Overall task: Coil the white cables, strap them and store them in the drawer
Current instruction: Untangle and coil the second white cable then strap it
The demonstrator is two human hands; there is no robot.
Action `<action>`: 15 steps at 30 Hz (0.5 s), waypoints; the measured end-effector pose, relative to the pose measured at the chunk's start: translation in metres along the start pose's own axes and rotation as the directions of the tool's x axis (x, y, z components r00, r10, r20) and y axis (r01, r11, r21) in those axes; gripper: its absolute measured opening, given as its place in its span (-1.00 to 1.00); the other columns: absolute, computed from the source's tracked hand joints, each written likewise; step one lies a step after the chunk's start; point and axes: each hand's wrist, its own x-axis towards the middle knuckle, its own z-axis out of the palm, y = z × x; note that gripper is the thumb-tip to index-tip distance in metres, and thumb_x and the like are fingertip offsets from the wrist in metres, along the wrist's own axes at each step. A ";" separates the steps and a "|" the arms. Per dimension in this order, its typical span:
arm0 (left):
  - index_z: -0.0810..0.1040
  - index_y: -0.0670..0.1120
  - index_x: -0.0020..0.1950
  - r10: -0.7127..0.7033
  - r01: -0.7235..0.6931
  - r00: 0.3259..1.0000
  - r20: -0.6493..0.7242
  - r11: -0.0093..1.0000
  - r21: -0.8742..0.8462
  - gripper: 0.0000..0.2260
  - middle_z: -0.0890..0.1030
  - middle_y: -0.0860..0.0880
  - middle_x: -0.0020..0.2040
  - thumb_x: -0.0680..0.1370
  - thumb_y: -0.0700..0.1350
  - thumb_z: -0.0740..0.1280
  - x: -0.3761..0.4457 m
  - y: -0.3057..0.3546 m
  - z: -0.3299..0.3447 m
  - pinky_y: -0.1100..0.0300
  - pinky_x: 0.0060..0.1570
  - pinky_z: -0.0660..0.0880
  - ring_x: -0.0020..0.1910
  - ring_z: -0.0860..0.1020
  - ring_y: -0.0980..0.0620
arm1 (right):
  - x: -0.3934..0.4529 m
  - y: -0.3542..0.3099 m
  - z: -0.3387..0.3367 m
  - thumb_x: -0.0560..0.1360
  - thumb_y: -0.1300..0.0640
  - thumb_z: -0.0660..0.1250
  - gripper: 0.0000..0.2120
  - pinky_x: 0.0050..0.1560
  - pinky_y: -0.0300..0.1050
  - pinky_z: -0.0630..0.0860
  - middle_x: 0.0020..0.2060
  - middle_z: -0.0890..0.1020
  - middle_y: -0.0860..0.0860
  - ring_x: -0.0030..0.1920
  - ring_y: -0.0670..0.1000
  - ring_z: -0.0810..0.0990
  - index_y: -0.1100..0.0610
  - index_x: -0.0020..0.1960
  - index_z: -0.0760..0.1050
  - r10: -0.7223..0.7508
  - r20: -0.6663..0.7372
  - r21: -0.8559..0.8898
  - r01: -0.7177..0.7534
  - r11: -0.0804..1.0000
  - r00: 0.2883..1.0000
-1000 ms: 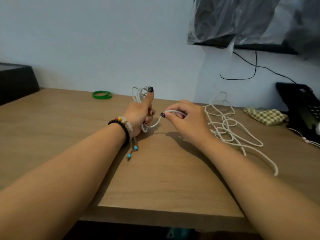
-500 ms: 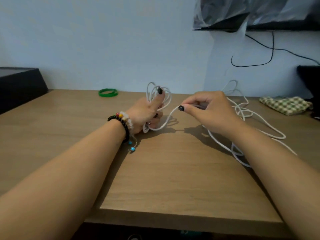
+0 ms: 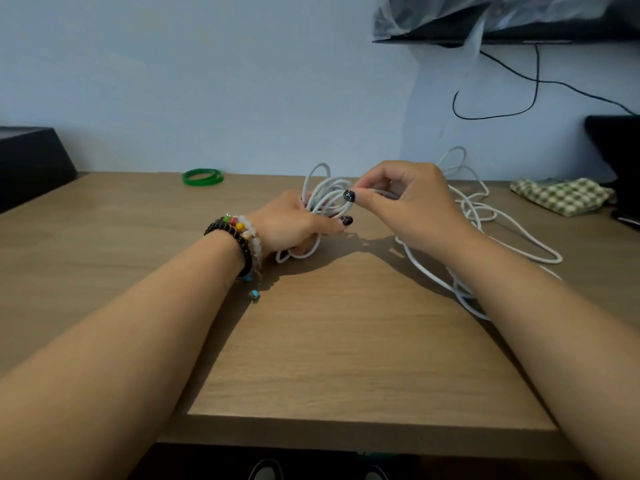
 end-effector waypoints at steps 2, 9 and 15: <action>0.64 -0.20 -0.04 -0.015 0.013 1.000 -0.019 0.995 -0.103 -0.82 0.58 -0.29 -0.19 0.50 -0.08 0.44 0.000 -0.001 0.001 0.10 -0.20 0.51 -0.22 0.48 -0.10 | 0.001 0.002 -0.001 0.45 0.15 0.46 -0.91 -0.15 -0.16 0.52 -0.31 0.65 -0.03 -0.25 -0.04 0.60 0.00 -0.21 0.63 0.020 -0.020 0.014 -0.020 1.000 1.000; 0.52 -0.20 -0.14 -0.055 0.089 0.995 0.082 0.865 -0.493 -0.80 0.68 -0.04 -0.10 0.62 -0.13 0.25 0.001 -0.003 -0.003 0.29 -0.26 0.54 -0.21 0.59 0.12 | 0.004 0.007 -0.004 0.50 0.14 0.40 -0.87 -0.18 -0.14 0.52 -0.34 0.61 0.00 -0.27 -0.02 0.58 -0.04 -0.20 0.58 0.078 -0.116 -0.002 -0.078 0.997 0.990; 0.44 -0.16 -0.17 -0.003 0.047 0.997 0.077 0.820 -0.571 -0.80 0.48 -0.01 -0.39 0.64 -0.16 0.21 -0.002 -0.002 0.004 0.27 -0.47 0.46 -0.52 0.41 0.14 | 0.004 0.004 -0.001 0.47 0.19 0.42 -0.85 -0.27 -0.23 0.46 -0.39 0.58 -0.03 -0.35 -0.10 0.50 0.02 -0.25 0.59 0.074 -0.168 0.008 -0.074 0.997 0.983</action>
